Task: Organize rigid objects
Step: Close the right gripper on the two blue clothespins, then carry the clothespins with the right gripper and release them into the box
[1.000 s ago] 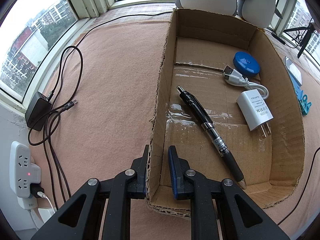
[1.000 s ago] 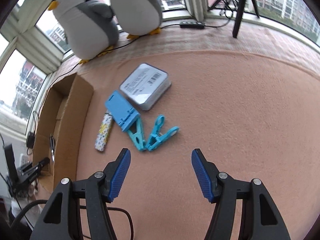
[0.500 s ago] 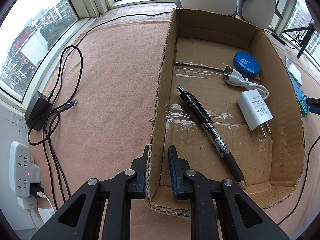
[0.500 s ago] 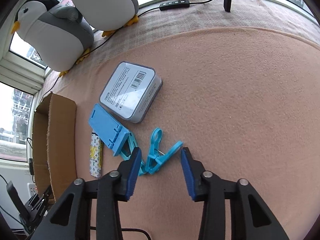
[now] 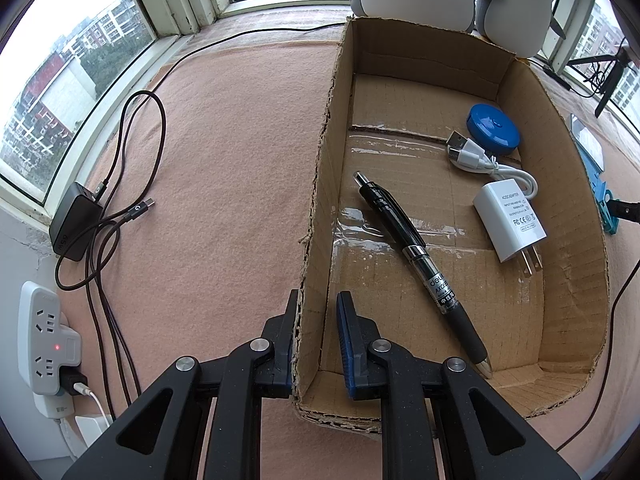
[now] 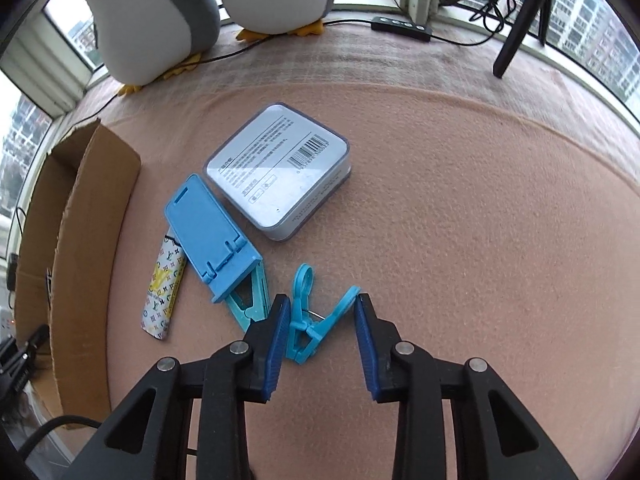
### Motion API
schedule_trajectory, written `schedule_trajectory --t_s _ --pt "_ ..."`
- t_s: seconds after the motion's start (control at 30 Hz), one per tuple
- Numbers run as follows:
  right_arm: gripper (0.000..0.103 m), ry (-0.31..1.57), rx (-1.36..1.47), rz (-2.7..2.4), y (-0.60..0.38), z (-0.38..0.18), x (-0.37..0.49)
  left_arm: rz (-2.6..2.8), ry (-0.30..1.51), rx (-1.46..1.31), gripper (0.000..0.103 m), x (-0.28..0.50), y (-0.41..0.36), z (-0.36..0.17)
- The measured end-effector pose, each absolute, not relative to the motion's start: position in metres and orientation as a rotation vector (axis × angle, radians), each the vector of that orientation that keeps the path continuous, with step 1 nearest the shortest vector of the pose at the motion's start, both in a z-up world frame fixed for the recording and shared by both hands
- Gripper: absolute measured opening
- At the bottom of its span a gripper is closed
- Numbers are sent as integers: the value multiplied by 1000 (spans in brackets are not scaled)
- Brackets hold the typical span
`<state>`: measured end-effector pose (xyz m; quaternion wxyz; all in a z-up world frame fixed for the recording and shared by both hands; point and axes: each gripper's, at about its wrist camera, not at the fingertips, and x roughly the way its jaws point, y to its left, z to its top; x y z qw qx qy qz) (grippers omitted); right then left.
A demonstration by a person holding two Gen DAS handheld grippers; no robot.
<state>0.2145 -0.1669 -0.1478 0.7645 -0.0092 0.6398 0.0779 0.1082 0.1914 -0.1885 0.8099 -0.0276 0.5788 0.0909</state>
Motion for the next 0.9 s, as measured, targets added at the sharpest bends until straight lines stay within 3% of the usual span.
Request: schedule_trajectory --t_s 0.5,0.9 --pt "27 1290 26 221 -164 -109 203 195 1231 -64 16 107 191 -189" --pt "27 1163 16 442 -87 -53 194 194 1230 -66 16 107 191 -189"
